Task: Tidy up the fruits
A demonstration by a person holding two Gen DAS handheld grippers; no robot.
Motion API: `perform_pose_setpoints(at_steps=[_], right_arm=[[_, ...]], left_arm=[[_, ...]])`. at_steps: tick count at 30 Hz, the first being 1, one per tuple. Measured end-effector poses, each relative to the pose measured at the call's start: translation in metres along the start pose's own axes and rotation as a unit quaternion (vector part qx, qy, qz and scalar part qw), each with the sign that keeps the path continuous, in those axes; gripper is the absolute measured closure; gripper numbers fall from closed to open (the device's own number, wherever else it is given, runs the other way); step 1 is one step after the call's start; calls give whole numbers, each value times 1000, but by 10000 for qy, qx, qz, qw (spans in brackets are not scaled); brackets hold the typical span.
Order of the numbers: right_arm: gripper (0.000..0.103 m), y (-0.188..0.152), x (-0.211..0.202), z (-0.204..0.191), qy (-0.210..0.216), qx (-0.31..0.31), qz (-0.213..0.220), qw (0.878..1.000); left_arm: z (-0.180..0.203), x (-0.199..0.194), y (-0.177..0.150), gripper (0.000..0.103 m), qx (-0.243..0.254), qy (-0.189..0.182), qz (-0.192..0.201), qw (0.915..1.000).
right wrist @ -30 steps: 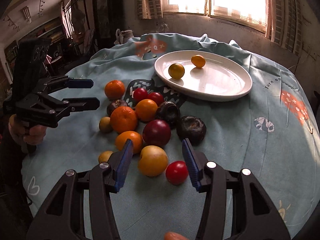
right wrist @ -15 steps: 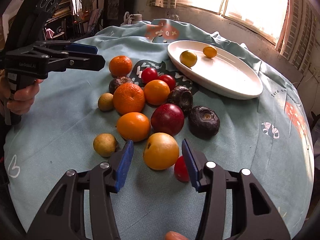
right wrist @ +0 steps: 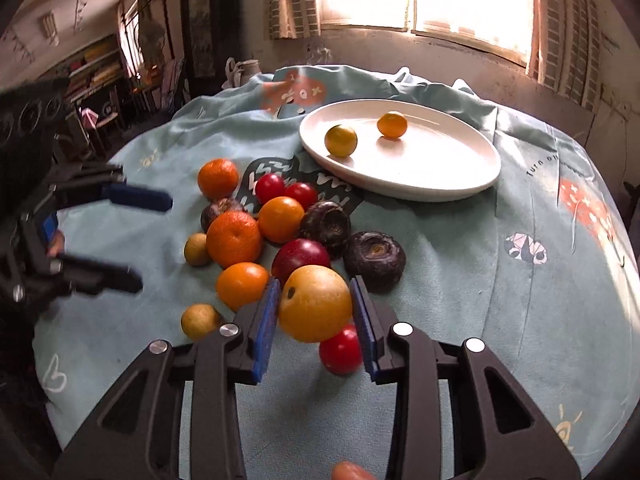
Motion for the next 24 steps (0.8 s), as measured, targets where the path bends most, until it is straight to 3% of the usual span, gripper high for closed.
perform_pose_setpoints(at_steps=[3, 6, 11, 22, 24], right_arm=[[66, 2, -3, 12, -64, 302, 44, 9995], [66, 3, -3, 14, -85, 389, 12, 9992], [67, 2, -3, 15, -102, 400, 2, 9991], [66, 2, -8, 14, -87, 427, 48, 9990], [66, 1, -8, 14, -88, 429, 47, 9990]], left_arm=[[26, 12, -10, 50, 542, -167, -236, 9981], [29, 24, -16, 58, 617, -118, -483, 9969], [16, 36, -19, 59, 373, -15, -692, 9969], [18, 51, -23, 60, 410, 18, -931, 9948], [20, 52, -24, 63, 452, 15, -946, 9945]])
Point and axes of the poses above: each gripper's, at about its wrist camera, not at the fingertips, and x roughly the way its jaws point, z to its right, y to its top, the point moved 6 cm from there along x, roughly the way its jaws point, and after that the axes turned 2 degrees about -z, right-handed, at the moved point
